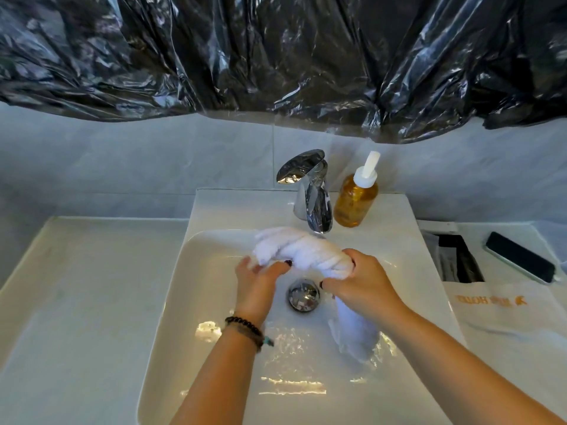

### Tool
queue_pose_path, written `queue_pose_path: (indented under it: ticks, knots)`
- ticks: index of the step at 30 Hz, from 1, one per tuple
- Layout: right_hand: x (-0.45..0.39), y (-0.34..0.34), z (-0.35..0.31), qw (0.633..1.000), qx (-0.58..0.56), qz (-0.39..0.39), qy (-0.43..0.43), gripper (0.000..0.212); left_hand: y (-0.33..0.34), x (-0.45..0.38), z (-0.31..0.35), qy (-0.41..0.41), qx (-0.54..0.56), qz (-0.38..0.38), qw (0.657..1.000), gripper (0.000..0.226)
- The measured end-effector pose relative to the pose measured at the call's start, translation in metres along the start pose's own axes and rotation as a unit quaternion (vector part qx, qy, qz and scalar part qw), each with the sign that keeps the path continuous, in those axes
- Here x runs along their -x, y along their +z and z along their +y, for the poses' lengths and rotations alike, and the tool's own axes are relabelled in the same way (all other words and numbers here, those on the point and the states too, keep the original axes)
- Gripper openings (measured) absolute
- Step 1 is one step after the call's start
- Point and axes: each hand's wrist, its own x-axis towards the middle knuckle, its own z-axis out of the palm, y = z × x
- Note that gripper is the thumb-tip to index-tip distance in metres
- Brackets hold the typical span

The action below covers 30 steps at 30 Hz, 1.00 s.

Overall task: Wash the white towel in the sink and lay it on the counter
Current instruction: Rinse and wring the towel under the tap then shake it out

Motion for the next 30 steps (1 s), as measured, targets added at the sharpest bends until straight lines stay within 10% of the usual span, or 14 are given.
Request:
queue_pose_path:
  ticks: [3, 6, 14, 18, 22, 30]
  knots:
    - [0.023, 0.021, -0.004, 0.998, 0.004, -0.023, -0.058, 0.027, 0.0, 0.022, 0.003, -0.153, 0.165, -0.169, 0.96, 0.063]
    - [0.042, 0.038, 0.0, 0.978, 0.015, -0.14, -0.153, 0.03, 0.004, 0.026, 0.002, -0.13, 0.206, -0.157, 0.957, 0.054]
    - [-0.005, -0.015, -0.041, 0.914, 0.037, 0.207, -0.347, 0.019, -0.006, 0.025, -0.01, -0.097, 0.142, -0.037, 0.984, 0.016]
    - [-0.054, -0.014, -0.086, 0.856, 0.24, 0.168, -0.426, 0.044, 0.009, 0.027, -0.01, -0.054, 0.132, -0.058, 0.988, 0.009]
    - [-0.088, -0.017, -0.103, 0.768, 0.323, 0.185, -0.522, 0.015, 0.012, 0.021, -0.008, -0.022, 0.088, -0.08, 0.993, 0.038]
    - [-0.085, -0.035, -0.087, 0.912, 0.006, 0.203, -0.355, 0.031, 0.019, 0.012, -0.014, -0.037, 0.078, -0.099, 0.991, 0.053]
